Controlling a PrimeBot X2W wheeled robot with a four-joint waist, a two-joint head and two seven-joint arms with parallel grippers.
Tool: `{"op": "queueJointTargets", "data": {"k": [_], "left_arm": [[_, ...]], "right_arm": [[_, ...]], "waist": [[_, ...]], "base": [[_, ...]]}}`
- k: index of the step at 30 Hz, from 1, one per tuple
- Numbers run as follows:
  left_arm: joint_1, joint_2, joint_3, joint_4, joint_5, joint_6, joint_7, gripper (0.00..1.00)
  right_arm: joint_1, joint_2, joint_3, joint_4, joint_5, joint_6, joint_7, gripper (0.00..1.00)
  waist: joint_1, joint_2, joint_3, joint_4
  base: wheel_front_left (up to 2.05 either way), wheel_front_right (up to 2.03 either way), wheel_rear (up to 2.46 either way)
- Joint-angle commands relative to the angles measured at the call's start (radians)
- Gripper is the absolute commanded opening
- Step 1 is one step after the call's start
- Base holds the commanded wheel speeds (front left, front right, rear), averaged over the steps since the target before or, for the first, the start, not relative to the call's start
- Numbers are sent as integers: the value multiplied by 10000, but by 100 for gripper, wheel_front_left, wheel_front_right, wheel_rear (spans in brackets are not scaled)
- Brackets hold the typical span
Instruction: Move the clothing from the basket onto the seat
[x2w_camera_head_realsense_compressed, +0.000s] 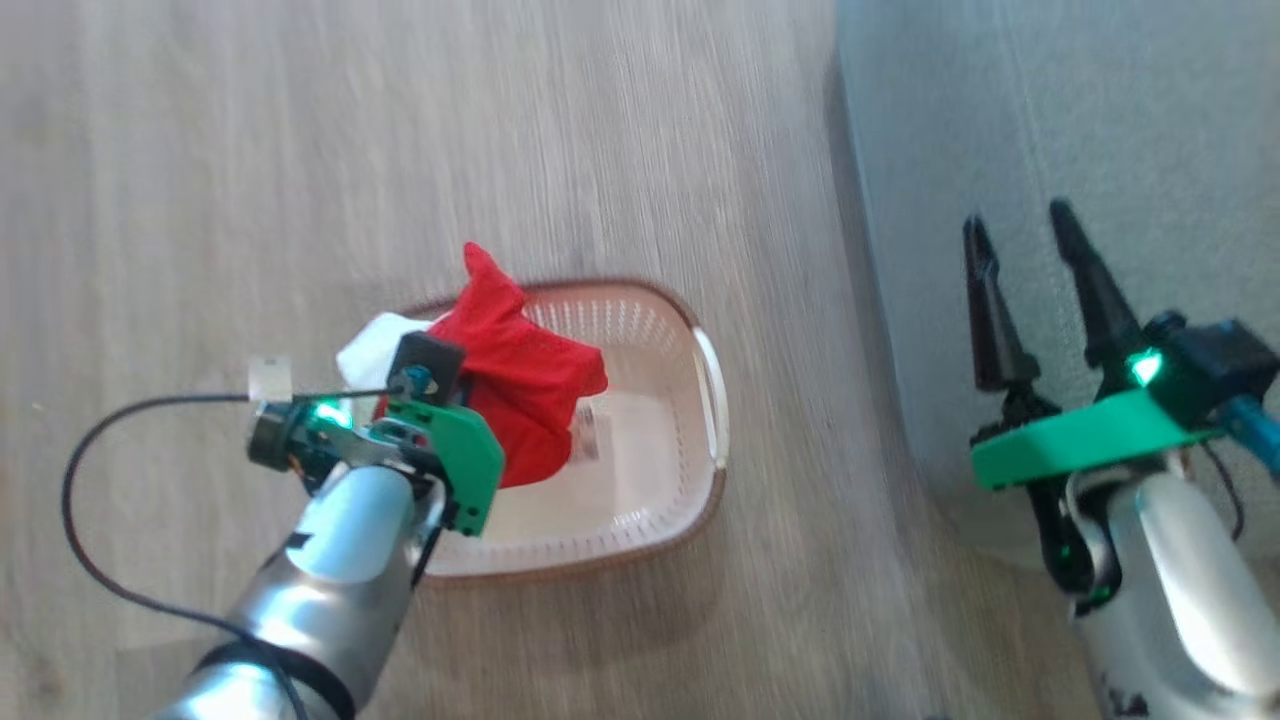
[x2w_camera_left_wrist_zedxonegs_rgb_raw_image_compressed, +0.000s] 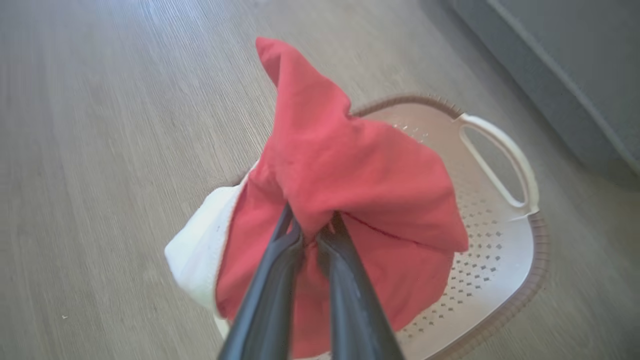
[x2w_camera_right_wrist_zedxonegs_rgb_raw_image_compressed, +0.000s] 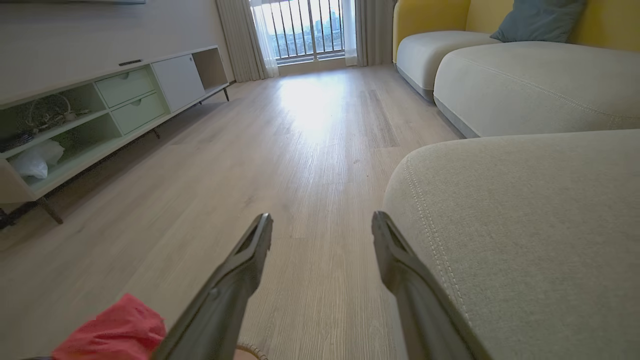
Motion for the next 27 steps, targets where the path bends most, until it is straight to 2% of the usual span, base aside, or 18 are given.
{"op": "queueJointTargets", "data": {"k": [1,8,14,20,27], "left_arm": [[111,136,300,-542,-59,125,-134,0],[1266,228,908,-2203,-38,378,-137,0],[2776,424,1903,-4014,87,651,-138,0],[4116,396,2616,-5508,530,655,-138,0],[4882,266,3240,-7184,1044,554,-139,0]], "right_arm": [[198,-71,246,-234,-117,71,4,100],[884,-24,353,39,-110,71,4,100],[1359,111,707,191,-126,71,4,100],[1749,210,862,249,-161,71,4,100],[1780,283,873,223,-143,71,4,100]], "waist": [[1,-1,-1145,461],[1,-1,-2352,588],[1,-1,-3171,526],[1,-1,-3637,562],[1,-1,-3729,656]], "base": [[0,0,0],[0,0,0],[0,0,0],[0,0,0],[0,0,0]]}}
